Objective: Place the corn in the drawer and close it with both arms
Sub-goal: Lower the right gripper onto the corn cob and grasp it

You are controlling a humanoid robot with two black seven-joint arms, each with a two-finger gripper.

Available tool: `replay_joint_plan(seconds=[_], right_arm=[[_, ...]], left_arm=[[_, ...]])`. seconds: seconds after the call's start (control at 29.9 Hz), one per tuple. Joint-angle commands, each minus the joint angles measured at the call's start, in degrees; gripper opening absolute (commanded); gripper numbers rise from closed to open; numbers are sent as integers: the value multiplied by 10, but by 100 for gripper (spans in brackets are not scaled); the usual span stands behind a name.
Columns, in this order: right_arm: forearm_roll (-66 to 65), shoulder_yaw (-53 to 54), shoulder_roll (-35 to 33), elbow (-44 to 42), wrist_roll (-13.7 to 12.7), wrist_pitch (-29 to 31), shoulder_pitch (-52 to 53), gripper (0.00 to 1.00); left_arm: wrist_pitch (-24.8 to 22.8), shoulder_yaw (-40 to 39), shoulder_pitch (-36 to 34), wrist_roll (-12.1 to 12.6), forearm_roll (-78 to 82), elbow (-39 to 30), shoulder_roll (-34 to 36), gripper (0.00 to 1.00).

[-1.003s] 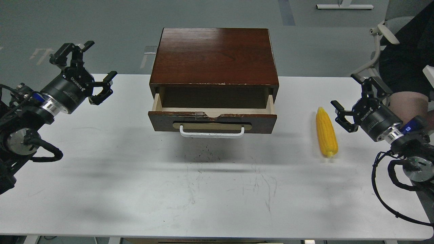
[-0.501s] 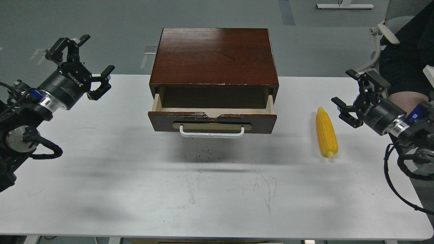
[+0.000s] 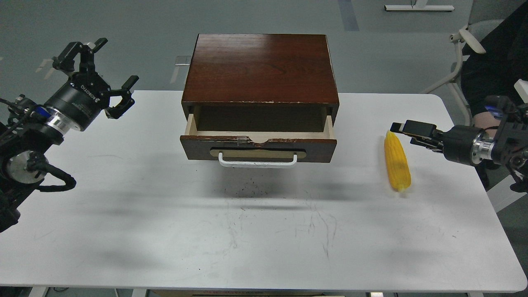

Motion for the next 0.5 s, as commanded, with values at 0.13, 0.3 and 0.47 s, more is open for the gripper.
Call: replay_joint_plan(seconds=[0.13,0.3,0.47], right_arm=[[-2,-103,66,-69,0,-32,37,100],[-2,-138,90,-92,0,-33,36,100],[-3,-152,91,-105,0,-33,36,100]], left_arm=[[0,0,1,1,2,0,0,100],[0,0,0,1,2,0,1,100],[0,0,0,1,2,0,1,100]])
